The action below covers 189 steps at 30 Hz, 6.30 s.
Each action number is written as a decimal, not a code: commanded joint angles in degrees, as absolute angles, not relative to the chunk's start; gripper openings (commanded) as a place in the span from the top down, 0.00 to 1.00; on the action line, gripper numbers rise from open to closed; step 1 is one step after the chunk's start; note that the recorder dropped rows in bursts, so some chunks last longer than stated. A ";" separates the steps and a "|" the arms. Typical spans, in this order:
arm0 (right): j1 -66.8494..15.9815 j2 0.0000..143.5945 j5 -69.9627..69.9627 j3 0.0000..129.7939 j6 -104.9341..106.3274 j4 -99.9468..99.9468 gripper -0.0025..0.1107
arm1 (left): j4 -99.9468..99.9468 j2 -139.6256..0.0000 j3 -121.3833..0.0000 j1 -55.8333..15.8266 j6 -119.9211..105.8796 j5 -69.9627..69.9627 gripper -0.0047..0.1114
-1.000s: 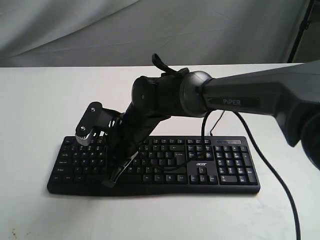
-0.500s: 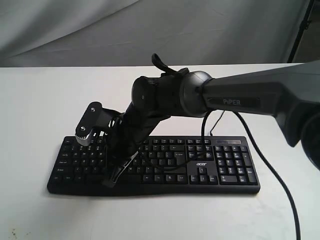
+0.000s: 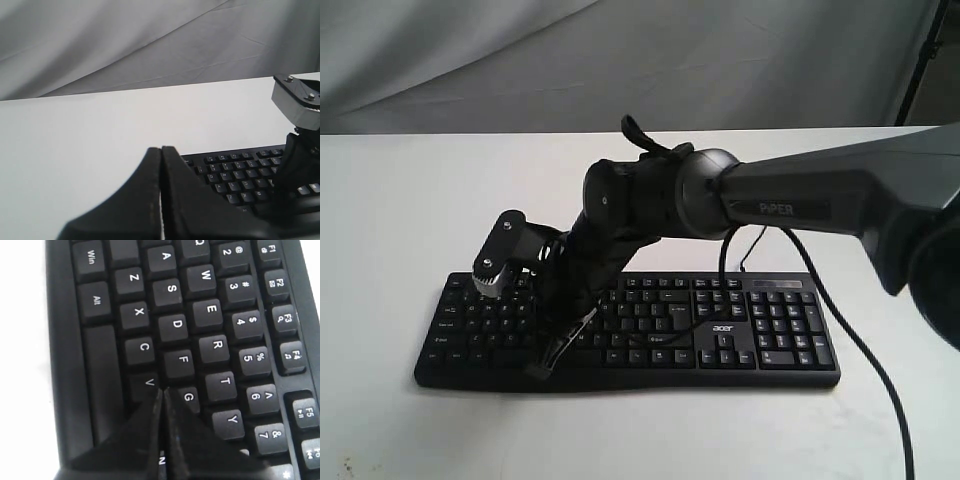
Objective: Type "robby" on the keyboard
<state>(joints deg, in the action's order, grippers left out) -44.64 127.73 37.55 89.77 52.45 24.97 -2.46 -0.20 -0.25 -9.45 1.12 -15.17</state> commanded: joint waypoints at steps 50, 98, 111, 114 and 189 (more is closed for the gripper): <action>-42.09 125.70 34.48 90.14 55.73 26.96 0.98 | -2.74 0.00 0.00 -9.82 1.28 -14.86 0.96; -41.18 127.74 33.30 90.14 58.31 29.02 0.98 | -2.74 0.00 0.00 -9.82 1.28 -14.86 0.96; -41.18 127.96 33.19 90.14 58.31 29.02 0.98 | -2.74 0.00 0.00 -9.82 1.28 -14.86 0.96; -41.18 128.42 33.19 90.14 58.31 29.02 0.98 | -2.74 0.00 0.00 -9.82 1.28 -14.86 0.96; -45.30 42.45 -11.23 37.50 47.56 39.36 0.98 | -2.74 0.00 0.00 -9.82 1.28 -14.86 0.96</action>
<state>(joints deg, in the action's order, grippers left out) -45.24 43.84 -10.00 37.67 47.55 38.96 -2.46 -0.20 -0.25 -9.45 1.12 -15.17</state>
